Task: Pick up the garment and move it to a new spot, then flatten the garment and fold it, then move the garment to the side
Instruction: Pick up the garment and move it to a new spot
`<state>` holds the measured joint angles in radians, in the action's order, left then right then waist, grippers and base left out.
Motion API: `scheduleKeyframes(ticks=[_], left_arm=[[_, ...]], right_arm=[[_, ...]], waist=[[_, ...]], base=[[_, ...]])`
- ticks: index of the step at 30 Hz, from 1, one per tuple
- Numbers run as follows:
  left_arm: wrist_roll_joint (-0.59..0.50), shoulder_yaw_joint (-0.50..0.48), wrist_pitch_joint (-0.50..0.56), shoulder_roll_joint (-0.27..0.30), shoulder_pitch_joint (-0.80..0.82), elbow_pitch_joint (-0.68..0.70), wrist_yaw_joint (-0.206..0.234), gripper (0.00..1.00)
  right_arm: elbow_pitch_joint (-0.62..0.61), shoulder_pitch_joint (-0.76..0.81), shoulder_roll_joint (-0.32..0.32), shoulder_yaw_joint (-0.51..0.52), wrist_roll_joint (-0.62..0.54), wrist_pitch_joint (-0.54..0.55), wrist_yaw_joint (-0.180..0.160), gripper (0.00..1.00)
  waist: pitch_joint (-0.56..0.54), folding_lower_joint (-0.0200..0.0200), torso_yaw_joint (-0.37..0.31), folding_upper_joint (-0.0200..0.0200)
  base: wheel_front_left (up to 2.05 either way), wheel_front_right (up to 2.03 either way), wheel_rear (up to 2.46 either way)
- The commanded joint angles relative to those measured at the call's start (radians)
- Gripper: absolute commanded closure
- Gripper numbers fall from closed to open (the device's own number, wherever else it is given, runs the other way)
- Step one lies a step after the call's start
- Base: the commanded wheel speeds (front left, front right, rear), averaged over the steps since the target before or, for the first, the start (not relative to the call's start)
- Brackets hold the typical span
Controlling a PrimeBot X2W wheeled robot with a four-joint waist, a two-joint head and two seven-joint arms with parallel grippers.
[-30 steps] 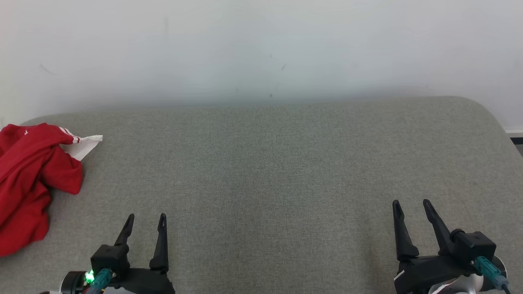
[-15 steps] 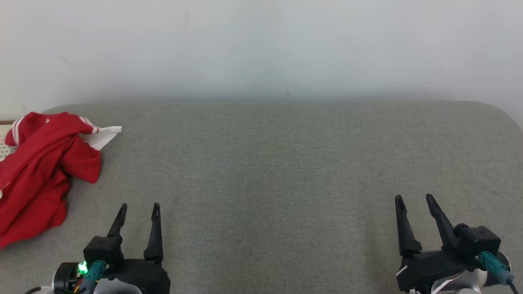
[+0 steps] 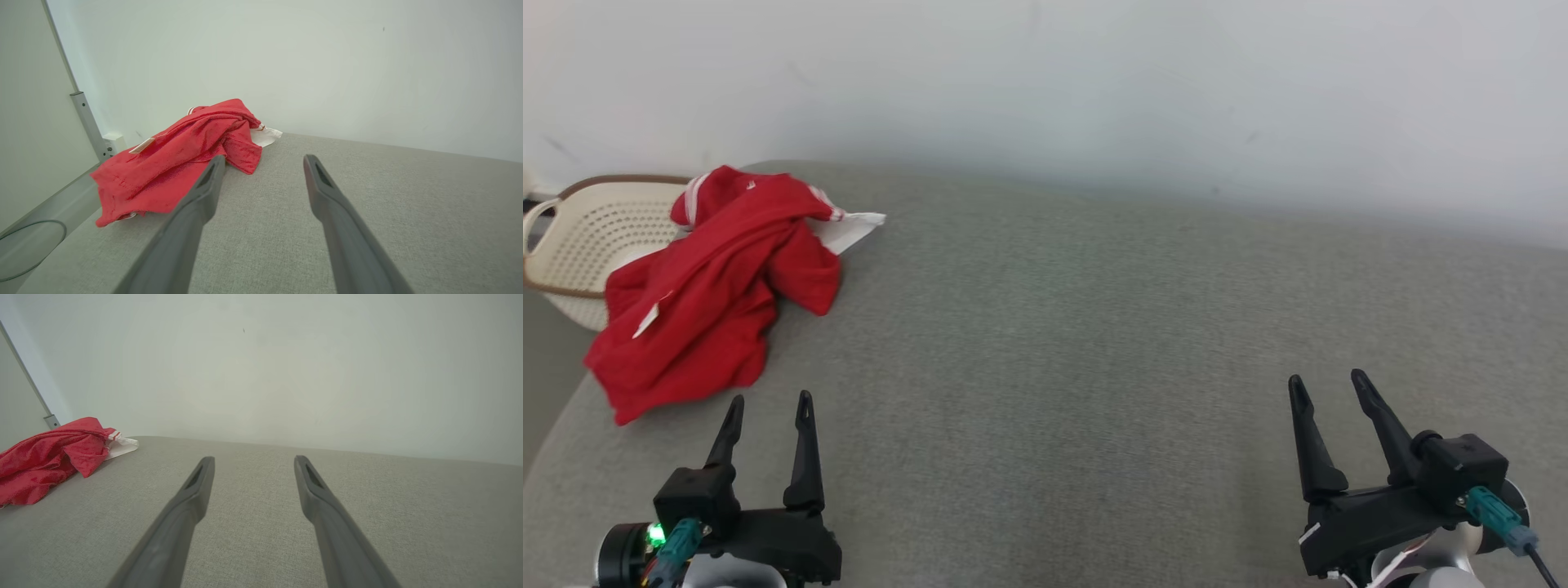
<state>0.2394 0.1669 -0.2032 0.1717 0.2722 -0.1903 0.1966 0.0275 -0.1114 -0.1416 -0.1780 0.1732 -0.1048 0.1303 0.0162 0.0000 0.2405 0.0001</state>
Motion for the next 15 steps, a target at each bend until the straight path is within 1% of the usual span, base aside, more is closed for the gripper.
scheduleKeyframes(ticks=[1,6,15], left_arm=[[0.003,-0.005,-0.001,0.009,-0.014,0.003,0.005,0.0],[0.007,-0.011,0.006,0.016,-0.031,0.015,0.016,0.0],[0.014,-0.019,0.003,0.025,-0.04,0.028,0.031,0.0]], right_arm=[[-0.002,0.01,-0.004,-0.006,-0.003,0.004,0.001,0.0],[-0.021,0.009,-0.009,-0.033,-0.015,0.019,0.001,0.0],[-0.044,0.013,-0.01,-0.068,-0.028,0.04,0.001,0.0]], waist=[[0.003,0.0,0.055,-0.0001],[0.005,0.0,0.1,-0.0001],[0.012,0.0,0.131,-0.0001]], base=[[0.0,0.0,0.0],[0.0,0.0,0.0],[0.0,0.0,0.0]])
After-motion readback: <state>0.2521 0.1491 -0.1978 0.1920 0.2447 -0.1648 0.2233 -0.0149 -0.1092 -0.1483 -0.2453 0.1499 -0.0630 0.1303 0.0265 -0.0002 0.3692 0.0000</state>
